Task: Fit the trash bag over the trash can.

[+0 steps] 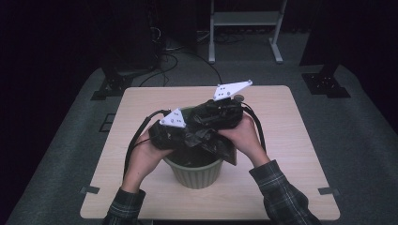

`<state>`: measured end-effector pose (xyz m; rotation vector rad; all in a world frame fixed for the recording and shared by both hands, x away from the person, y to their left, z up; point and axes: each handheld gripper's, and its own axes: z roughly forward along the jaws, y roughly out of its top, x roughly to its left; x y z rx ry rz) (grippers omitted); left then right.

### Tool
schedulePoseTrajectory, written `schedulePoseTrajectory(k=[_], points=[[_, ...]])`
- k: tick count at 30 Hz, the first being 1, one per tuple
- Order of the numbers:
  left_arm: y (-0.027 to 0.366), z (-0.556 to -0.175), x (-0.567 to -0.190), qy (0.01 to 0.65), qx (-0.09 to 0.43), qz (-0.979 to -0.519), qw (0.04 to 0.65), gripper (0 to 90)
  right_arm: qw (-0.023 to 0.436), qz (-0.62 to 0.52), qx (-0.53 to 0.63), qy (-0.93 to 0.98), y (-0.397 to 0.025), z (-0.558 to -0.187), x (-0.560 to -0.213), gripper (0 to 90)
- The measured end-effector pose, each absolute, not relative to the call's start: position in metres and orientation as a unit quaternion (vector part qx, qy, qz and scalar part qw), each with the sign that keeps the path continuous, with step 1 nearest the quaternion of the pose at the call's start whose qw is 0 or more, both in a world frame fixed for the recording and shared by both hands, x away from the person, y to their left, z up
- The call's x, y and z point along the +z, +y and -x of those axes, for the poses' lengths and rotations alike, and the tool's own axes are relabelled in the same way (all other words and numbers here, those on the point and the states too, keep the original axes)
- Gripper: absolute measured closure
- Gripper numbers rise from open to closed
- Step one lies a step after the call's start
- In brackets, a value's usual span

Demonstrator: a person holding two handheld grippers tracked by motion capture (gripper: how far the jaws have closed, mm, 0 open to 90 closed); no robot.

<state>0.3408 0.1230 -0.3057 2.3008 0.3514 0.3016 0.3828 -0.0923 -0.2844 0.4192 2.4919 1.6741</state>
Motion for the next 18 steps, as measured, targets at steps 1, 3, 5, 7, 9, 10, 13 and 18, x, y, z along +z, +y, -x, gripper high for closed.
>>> schedulePoseTrajectory(k=[1,3,5,7,9,10,13,18], points=[[0.124,-0.34,-0.306,0.138,0.122,-0.903,0.388,74.9,0.054,-0.139,0.553,0.82,-0.093,-0.383,-0.285,52.9],[0.128,-0.34,-0.305,0.146,0.129,-0.896,0.398,64.7,0.057,-0.143,0.556,0.817,-0.097,-0.383,-0.285,52.8],[0.131,-0.339,-0.304,0.15,0.134,-0.891,0.408,49.7,0.056,-0.144,0.559,0.815,-0.101,-0.383,-0.285,52.7],[0.142,-0.338,-0.297,0.155,0.133,-0.884,0.421,43.9,0.054,-0.146,0.563,0.812,-0.109,-0.383,-0.285,52.4],[0.15,-0.336,-0.291,0.157,0.138,-0.877,0.432,36.0,0.059,-0.148,0.558,0.814,-0.113,-0.382,-0.286,52.3],[0.158,-0.334,-0.283,0.153,0.138,-0.874,0.439,35.8,0.062,-0.15,0.557,0.815,-0.117,-0.381,-0.288,52.3],[0.166,-0.332,-0.271,0.149,0.139,-0.864,0.461,36.0,0.061,-0.152,0.559,0.813,-0.123,-0.381,-0.291,52.2],[0.161,-0.336,-0.254,0.139,0.12,-0.852,0.49,40.3,0.064,-0.149,0.556,0.815,-0.124,-0.379,-0.293,52.0]])
